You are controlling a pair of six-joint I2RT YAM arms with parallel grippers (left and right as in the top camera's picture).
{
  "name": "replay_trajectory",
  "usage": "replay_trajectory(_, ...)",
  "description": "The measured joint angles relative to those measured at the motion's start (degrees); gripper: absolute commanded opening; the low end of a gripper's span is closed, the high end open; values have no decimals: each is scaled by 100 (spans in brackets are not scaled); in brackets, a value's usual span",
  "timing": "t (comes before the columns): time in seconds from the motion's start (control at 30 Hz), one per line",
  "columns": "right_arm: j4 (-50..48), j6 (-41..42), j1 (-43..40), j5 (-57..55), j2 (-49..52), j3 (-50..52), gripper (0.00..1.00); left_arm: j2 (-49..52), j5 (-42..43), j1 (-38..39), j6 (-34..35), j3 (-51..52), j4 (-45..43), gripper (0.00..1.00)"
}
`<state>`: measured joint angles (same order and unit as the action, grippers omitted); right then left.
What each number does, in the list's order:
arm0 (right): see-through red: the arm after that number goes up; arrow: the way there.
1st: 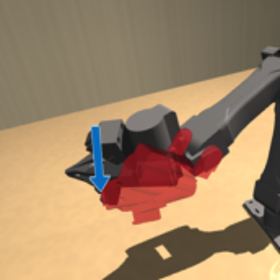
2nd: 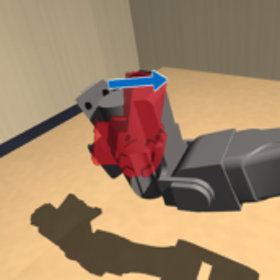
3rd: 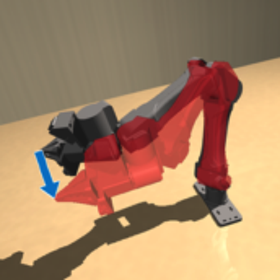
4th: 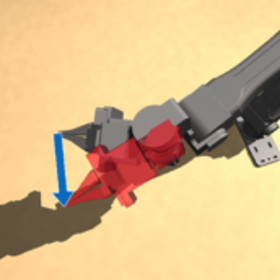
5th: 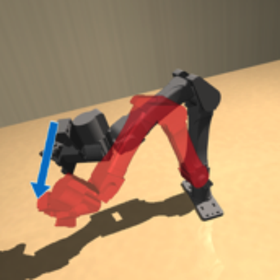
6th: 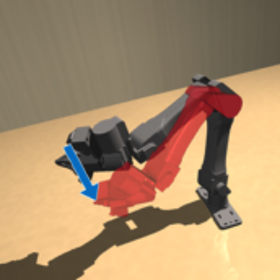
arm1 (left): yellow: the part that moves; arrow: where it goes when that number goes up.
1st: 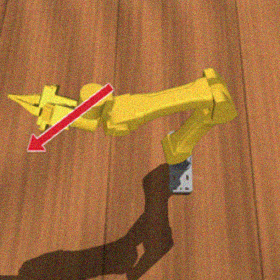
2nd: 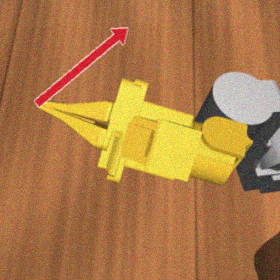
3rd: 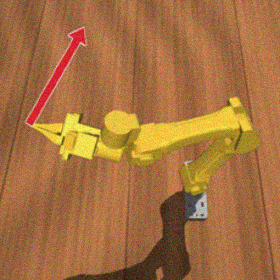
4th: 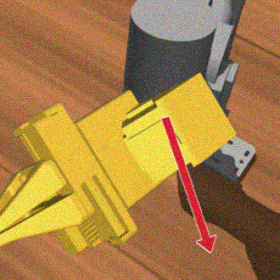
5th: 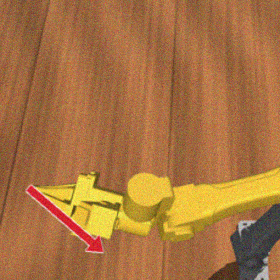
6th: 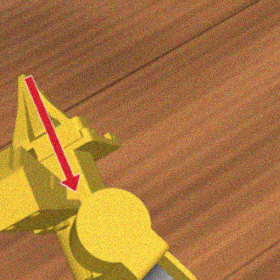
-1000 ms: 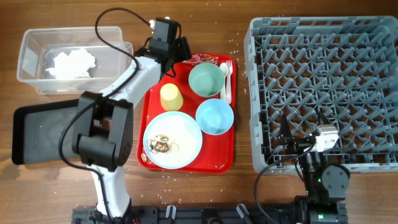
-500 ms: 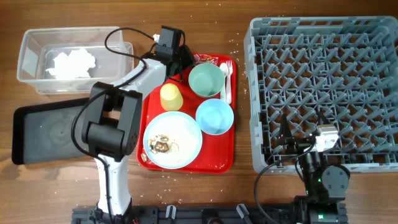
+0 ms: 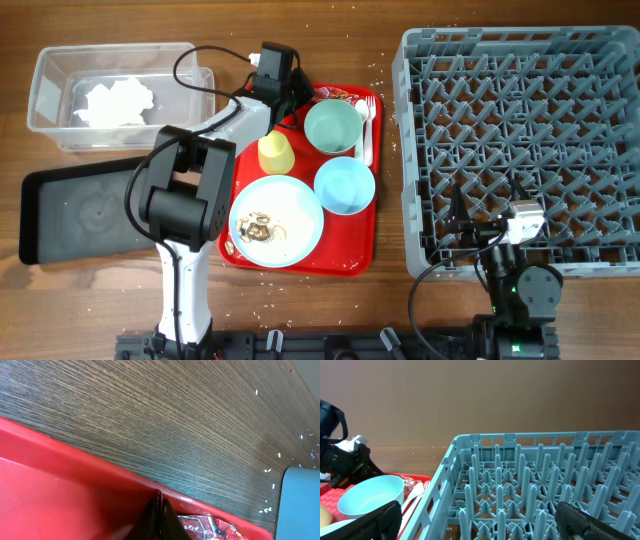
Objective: Sort waste into correct bins and load items into the dishwasher rack
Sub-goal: 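Drop the red wrapper into the clear bin and retract the left arm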
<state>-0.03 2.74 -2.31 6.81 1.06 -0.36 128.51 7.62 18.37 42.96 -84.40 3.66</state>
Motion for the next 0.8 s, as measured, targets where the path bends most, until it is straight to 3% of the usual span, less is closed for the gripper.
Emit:
replay_trajectory(0.23, 0, 0, 0, 0, 0, 0, 100, -55, -2, -22, 0, 2, 72, 4)
replay_trajectory(0.4, 0, 0, 0, 0, 0, 0, 100, -1287, 4, -483, 0, -2, 579, 4)
replay_trajectory(0.63, 0, 0, 0, 0, 0, 0, 100, -2122, 4, -2350, -2, -4, 1484, 4)
replay_trajectory(0.8, 0, 0, 0, 0, 0, 0, 100, -2503, -44, -4155, -20, -7, 2500, 4)
